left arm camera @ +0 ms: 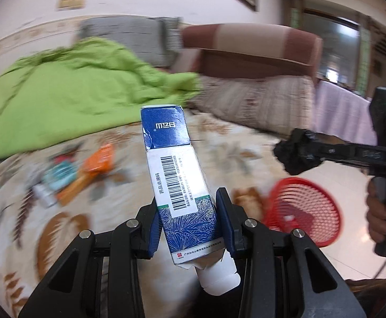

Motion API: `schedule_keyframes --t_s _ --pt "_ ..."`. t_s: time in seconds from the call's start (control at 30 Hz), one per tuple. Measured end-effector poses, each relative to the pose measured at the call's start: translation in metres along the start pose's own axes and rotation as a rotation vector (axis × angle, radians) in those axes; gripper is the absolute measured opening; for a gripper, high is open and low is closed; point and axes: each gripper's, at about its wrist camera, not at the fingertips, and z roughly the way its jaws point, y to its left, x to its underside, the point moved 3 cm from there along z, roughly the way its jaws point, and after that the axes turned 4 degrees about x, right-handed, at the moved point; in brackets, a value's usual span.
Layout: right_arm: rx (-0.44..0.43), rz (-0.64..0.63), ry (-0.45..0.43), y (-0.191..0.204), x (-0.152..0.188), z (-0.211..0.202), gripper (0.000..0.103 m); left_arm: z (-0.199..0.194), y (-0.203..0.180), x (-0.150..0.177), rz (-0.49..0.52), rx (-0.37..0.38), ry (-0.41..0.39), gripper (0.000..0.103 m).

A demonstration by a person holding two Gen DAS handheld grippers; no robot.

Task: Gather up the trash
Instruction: 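Carry the box and bag over the red wastebasket and open both tools, then move both open tools back over the remaining items on the bed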

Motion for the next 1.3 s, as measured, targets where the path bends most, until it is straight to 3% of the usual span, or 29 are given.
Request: schedule_keyframes --t_s 0.27,0.53,0.77,0.87,0.93,1.3 --pt "0.148 0.119 -0.064 -0.084 -0.012 -0.051 0.034 0.056 -0.091 -0.023 0.033 0.255 0.111 0.037" --pt "0.192 0.224 -0.039 -0.132 0.005 -0.058 0.036 0.097 -0.132 -0.020 0.051 0.329 0.183 0.037" --pt "0.216 0.233 0.025 -0.143 0.022 -0.044 0.049 0.091 -0.108 -0.024 -0.001 0.280 0.167 0.037" --pt "0.226 0.200 0.000 -0.137 0.017 -0.046 0.060 0.082 -0.090 -0.022 -0.023 0.243 0.161 0.046" --pt "0.215 0.184 -0.006 -0.131 0.014 -0.044 0.061 0.075 -0.080 -0.020 -0.038 0.221 0.155 0.056" --pt "0.075 0.096 0.036 -0.064 0.008 -0.012 0.066 0.042 -0.015 0.004 -0.081 0.032 0.135 0.070"
